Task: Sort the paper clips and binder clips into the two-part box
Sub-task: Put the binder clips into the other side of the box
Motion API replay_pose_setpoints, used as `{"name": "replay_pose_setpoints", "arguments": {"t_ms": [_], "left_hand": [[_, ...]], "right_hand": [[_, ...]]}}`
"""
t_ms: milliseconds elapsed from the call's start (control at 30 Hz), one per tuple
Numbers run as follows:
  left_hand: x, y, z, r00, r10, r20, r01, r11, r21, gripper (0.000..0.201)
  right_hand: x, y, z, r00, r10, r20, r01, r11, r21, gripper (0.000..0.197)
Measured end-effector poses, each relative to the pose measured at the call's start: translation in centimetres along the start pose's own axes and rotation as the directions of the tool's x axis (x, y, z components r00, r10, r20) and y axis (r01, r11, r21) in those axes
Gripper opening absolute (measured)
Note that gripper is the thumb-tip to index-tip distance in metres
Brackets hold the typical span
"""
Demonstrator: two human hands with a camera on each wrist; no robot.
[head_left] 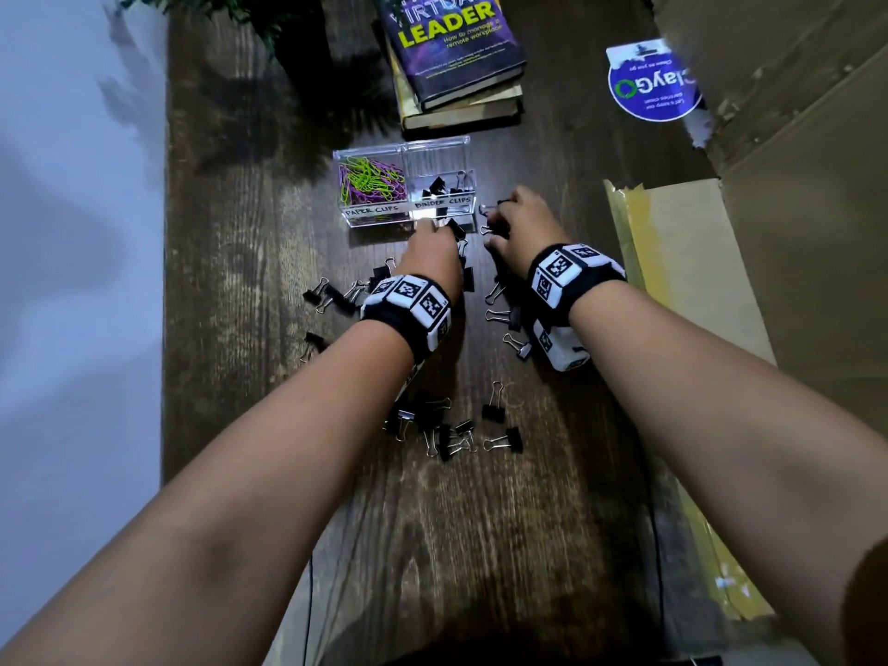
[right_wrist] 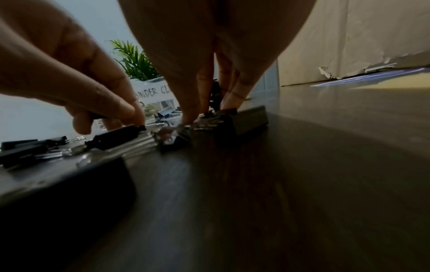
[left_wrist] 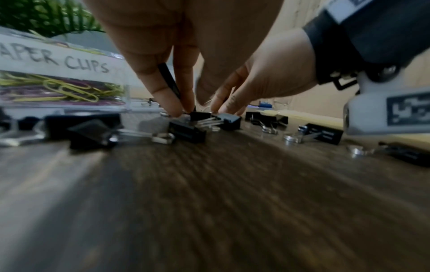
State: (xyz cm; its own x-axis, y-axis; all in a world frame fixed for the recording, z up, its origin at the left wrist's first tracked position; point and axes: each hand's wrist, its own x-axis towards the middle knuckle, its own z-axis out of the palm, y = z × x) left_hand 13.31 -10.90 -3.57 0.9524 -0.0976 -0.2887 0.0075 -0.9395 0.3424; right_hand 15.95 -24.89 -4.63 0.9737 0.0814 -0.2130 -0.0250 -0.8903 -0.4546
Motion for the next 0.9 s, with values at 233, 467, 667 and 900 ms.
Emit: {"name": "replay_pose_setpoints", "arguments": {"t_ms": [233,467,667,900], "left_hand": [[0.0,0.9,0.3,1.000,-0.005,-0.010,0.005,0.999,0.041,0.029],[-0.1,-0.1,-0.7,0.999,-0.050,0.002,0.050,0.996,-0.077,0.023],[0.4,-1.5,-2.8,0.996,-0.078,-0.032,0.076,0.995,-0.059,0.021],[0.4,-2.3,-0.9,0.999,0.025,0.044,-0.025,1.000,-0.001,0.026]], "right_hand": [[-0.1,0.2,-1.1,0.997,0.044,-0.059,-0.039,0.996,0.084,0.013],[2.6,-4.4,-4.4,0.988,-0.047,-0.150,0.071,0.985,0.156,0.017],[4.4,-6.3,-4.0,0.990,-0.133,-0.043,0.134,0.990,0.041,0.020],[2.2,-1.5,-5.4,0.996,0.057,-0.074,-0.043,0.982,0.181,0.030]]}}
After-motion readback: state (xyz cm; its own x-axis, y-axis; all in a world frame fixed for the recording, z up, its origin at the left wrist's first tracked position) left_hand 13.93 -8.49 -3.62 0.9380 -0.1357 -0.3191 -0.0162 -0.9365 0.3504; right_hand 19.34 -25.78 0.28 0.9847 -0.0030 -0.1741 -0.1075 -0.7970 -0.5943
